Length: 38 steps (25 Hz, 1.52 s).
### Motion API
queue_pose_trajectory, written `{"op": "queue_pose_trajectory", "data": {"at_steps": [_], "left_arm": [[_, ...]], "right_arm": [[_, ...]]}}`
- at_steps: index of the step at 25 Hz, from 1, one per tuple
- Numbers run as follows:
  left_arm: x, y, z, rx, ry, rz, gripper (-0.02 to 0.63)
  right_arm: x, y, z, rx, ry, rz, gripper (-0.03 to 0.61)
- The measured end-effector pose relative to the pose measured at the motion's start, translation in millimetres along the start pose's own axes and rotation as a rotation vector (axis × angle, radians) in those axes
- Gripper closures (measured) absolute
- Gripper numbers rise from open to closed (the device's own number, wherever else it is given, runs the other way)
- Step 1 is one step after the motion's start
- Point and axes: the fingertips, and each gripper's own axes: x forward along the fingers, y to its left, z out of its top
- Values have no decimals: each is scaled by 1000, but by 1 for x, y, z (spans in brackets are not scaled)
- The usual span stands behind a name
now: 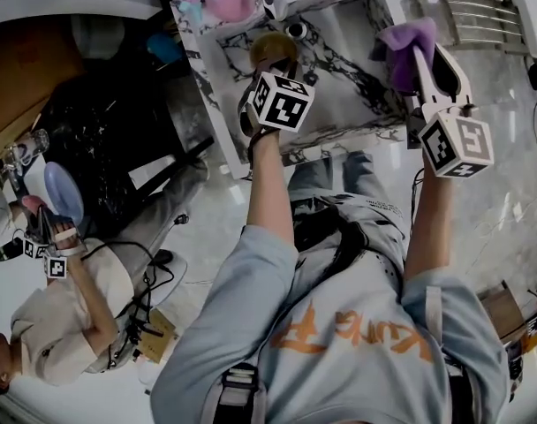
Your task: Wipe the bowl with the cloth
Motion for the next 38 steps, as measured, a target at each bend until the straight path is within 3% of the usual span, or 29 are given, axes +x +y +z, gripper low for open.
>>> {"op": "queue_pose_trajectory", "data": {"at_steps": [1,3,4,8,15,20,30,38], "left_arm": [[5,-1,-3,8,15,-10,564],[14,-2,-7,8,38,-33,464],[18,-2,-10,8,48,-42,463],[38,-1,-19,23,87,-50,463],[66,1,-39,132,187,-15,467],[70,5,-41,117,201,11,564],[30,7,-10,15,85,46,580],[-26,-17,23,-170,-103,26,580]], "right_arm": [[1,1,-1,0,5,-1,462],[3,3,-4,0,15,-4,462],[4,3,-5,-1,21,-6,462],[6,4,-10,-2,43,-14,462],[9,-1,-22,-2,80,-29,462],[8,-1,-23,-7,87,-23,462],[3,7,-11,-20,63,40,462],[-15,1,-1,-21,21,96,462]]}}
